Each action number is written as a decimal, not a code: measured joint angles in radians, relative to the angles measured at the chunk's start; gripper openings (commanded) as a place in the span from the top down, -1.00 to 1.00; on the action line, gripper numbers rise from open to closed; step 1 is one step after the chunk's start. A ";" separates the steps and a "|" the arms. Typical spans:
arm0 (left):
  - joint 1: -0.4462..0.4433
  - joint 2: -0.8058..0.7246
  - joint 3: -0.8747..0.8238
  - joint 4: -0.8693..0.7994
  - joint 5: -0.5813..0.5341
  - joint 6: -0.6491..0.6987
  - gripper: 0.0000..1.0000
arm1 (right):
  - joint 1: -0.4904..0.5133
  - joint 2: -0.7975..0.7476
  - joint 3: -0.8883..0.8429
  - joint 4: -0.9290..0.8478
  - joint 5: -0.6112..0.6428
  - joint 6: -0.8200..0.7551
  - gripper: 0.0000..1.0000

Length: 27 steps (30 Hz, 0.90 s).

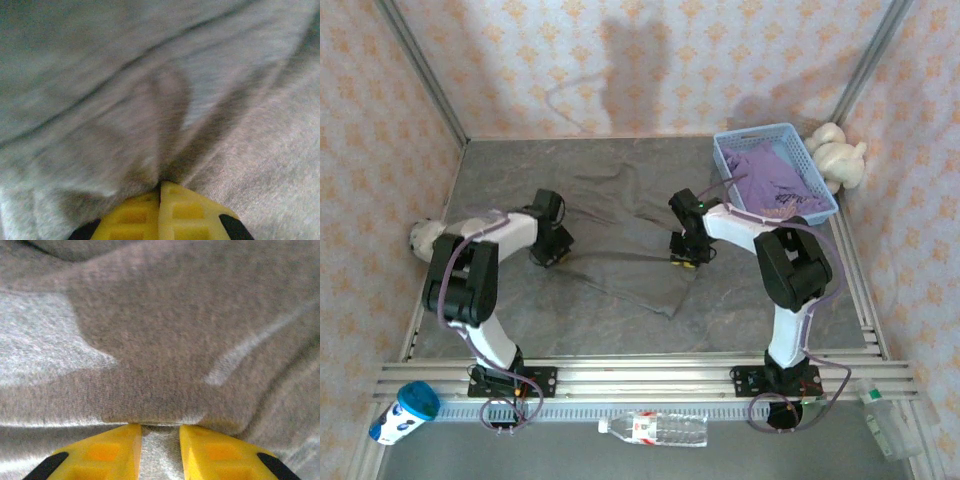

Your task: Fold and stack the mixed laundry pile

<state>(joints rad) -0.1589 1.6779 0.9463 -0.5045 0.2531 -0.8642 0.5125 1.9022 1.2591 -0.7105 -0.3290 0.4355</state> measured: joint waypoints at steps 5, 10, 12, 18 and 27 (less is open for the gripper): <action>-0.047 -0.063 -0.013 -0.046 -0.035 -0.019 0.59 | -0.010 0.001 0.033 -0.084 0.075 -0.079 0.08; -0.025 -0.090 0.080 -0.090 -0.109 0.035 -0.25 | 0.026 -0.149 -0.021 -0.155 0.119 -0.085 -0.22; -0.015 -0.114 0.093 -0.091 -0.121 0.056 -0.32 | 0.075 -0.248 -0.052 -0.181 0.132 -0.069 -0.27; 0.035 -0.134 0.085 -0.099 -0.113 0.095 -0.64 | 0.288 -0.367 -0.158 -0.186 0.123 0.056 -0.33; 0.148 -0.266 0.026 -0.143 -0.097 0.183 -0.79 | 0.353 -0.294 -0.307 -0.074 0.091 0.220 0.03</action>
<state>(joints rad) -0.0105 1.4124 0.9726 -0.6479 0.1558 -0.6807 0.8654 1.6077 0.9520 -0.7849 -0.2379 0.6552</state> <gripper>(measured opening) 0.903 0.581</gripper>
